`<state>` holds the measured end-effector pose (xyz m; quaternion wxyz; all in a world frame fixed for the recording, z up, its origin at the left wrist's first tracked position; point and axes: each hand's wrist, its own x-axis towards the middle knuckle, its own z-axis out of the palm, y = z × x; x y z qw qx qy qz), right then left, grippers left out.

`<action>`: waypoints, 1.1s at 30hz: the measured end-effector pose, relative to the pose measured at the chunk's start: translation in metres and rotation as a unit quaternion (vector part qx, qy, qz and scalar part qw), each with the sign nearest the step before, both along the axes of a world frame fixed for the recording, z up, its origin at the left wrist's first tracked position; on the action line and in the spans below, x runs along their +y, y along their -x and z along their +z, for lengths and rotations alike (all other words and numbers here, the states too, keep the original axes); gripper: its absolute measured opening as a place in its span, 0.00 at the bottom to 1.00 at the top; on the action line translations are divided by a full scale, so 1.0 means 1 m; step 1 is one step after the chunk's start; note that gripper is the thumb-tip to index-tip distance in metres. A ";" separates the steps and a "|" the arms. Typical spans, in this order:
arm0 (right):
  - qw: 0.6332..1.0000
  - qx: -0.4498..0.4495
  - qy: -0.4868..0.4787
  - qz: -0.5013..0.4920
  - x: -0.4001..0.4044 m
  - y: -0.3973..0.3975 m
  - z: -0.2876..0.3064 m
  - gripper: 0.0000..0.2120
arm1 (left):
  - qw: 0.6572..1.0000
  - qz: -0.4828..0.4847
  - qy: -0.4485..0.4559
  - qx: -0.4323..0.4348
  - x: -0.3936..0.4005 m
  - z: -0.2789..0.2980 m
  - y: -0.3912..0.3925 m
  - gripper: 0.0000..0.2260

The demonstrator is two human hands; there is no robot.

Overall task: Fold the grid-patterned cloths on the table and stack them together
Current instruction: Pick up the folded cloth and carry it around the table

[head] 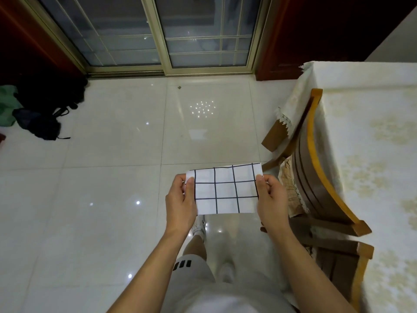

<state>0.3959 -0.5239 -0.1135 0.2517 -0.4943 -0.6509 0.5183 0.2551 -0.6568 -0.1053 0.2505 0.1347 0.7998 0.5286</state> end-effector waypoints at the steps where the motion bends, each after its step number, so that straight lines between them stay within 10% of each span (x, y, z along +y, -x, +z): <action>1: 1.000 -0.001 -0.002 -0.004 0.007 0.013 0.001 0.18 | 1.000 -0.006 -0.002 0.001 0.008 -0.001 0.014 0.08; 33: 0.996 0.027 0.035 -0.076 0.254 0.228 -0.010 0.13 | 0.997 -0.078 0.007 0.001 0.276 -0.002 0.246 0.08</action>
